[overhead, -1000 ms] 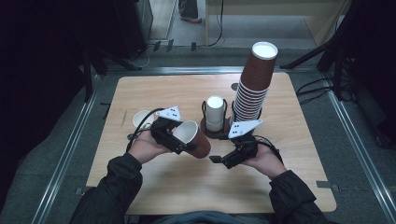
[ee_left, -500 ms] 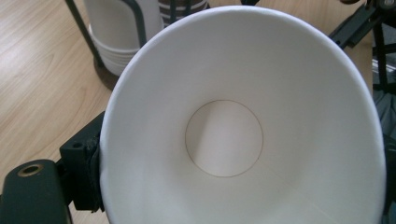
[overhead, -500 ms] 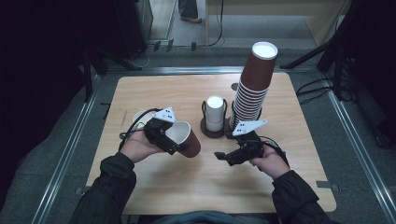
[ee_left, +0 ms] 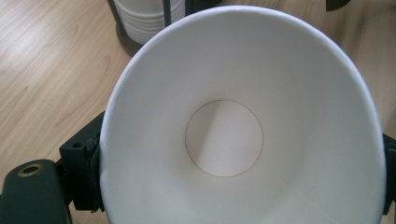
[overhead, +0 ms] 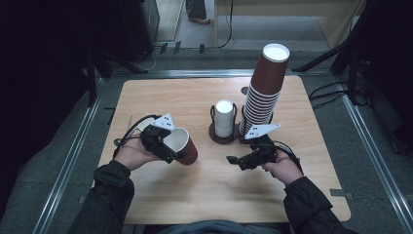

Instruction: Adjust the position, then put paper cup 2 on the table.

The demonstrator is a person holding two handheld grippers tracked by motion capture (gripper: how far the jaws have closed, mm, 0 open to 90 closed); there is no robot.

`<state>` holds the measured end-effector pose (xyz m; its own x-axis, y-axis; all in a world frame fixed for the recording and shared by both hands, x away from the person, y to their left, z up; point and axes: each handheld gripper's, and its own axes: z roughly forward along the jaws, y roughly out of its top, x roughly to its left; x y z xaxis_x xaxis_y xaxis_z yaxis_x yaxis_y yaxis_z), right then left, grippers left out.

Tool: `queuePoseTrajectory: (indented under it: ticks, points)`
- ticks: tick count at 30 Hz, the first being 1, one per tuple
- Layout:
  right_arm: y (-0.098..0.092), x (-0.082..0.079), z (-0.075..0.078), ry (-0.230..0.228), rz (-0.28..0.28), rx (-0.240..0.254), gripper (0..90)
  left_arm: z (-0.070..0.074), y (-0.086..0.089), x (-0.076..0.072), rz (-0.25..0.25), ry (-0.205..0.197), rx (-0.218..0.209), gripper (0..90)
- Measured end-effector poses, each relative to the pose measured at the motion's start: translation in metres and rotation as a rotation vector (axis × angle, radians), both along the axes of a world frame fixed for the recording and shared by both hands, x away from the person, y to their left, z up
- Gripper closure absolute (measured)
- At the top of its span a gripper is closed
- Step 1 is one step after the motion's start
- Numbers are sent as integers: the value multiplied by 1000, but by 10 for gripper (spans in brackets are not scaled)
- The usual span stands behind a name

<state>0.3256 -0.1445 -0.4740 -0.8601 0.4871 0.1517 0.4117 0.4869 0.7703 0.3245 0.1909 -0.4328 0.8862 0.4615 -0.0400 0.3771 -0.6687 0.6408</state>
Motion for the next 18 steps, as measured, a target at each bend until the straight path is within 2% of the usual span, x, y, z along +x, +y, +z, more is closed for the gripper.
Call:
queuePoseTrajectory:
  ticks: [5,14,18]
  points:
    - [-3,3,-2,10,-19,-4,148,0,9,-1,-4,13,10,92]
    - [-4,5,-3,17,-29,-9,148,1,36,-3,38,8,27,90]
    - [-4,5,-2,25,-24,11,150,1,50,-5,58,14,29,90]
